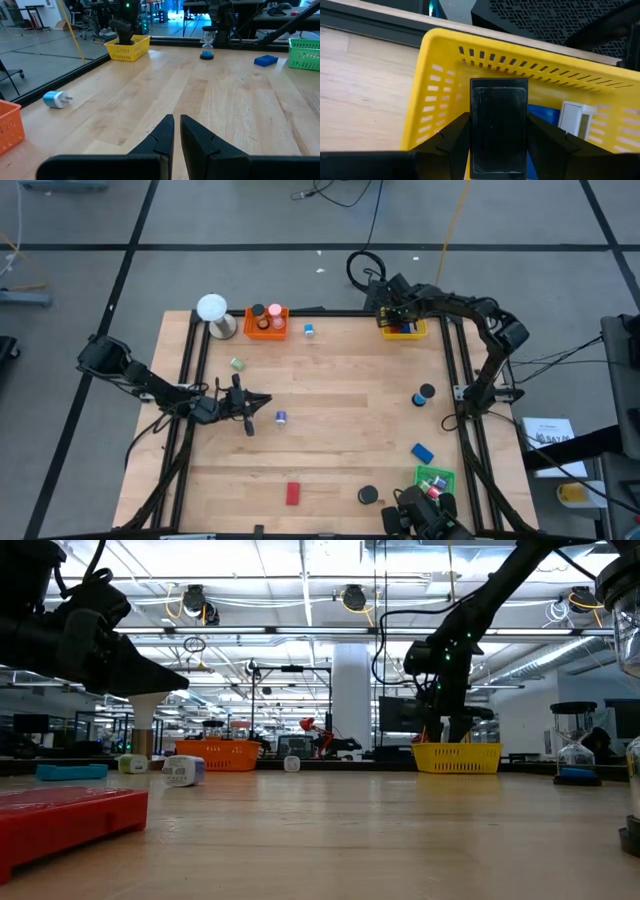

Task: Pick & Place Office items
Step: Put the black timer into the yellow basket

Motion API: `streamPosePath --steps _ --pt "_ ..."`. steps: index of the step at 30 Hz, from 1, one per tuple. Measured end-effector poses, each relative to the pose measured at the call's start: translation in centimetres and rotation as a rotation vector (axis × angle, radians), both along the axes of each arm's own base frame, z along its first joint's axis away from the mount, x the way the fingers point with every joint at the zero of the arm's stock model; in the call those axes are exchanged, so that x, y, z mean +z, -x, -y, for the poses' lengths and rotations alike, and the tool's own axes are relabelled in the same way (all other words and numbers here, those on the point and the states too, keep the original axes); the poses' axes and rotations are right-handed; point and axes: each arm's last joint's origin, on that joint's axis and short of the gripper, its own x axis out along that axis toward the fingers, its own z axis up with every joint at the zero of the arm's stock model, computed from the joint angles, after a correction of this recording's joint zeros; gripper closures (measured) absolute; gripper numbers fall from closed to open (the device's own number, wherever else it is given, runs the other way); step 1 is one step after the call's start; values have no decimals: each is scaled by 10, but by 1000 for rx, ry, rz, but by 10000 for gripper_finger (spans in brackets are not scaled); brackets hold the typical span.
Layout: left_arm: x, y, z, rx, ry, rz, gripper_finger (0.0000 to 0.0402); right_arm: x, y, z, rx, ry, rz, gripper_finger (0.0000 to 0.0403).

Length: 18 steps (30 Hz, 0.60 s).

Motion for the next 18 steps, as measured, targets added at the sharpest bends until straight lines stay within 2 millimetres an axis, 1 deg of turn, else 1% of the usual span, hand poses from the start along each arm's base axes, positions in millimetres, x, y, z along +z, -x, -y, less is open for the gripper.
streamPosePath --steps 13,18 --pt "0 0 0 0 0 0 369 -2 -1 -1 -19 -18 30 239" --pt "0 0 0 0 0 0 369 -13 2 -5 -32 -22 34 238"
